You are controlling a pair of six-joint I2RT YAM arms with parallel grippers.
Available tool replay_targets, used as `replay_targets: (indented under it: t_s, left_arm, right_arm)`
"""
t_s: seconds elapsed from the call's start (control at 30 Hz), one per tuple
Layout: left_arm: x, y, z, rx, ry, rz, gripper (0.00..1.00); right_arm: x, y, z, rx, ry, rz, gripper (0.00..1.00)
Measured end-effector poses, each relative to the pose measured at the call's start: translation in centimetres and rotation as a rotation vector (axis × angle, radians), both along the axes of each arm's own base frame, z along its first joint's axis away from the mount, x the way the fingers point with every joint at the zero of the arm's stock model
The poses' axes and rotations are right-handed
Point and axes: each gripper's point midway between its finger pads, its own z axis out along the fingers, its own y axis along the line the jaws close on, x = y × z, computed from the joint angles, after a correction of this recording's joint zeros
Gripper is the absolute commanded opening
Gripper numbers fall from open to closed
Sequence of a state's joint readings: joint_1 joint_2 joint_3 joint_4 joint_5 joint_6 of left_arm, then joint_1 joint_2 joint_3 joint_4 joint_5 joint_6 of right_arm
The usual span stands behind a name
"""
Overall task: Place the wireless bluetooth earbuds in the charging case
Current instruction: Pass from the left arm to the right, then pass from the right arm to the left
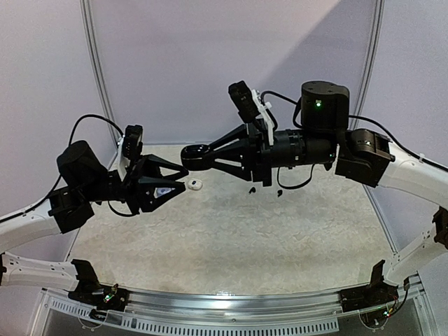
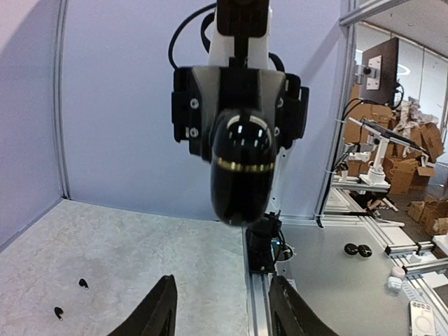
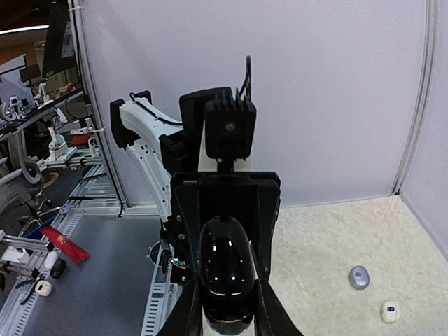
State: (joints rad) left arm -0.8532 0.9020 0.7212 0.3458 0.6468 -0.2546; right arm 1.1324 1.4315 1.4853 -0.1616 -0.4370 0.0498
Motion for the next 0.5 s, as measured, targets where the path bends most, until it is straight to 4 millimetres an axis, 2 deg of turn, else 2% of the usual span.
replay_targets:
  t_s: [0.17, 0.5]
  left_arm:
    - [0.0, -0.7, -0.9, 0.021, -0.001, -0.034, 0.43]
    - [0.4, -1.6, -0.5, 0.000, -0.036, -0.029, 0.49]
  right_arm:
    - [-0.5, -0.8, 0.9, 0.025, -0.106, 0.015, 0.00]
    - [-0.4, -0.7, 0.0, 0.005, -0.142, 0.019, 0.00]
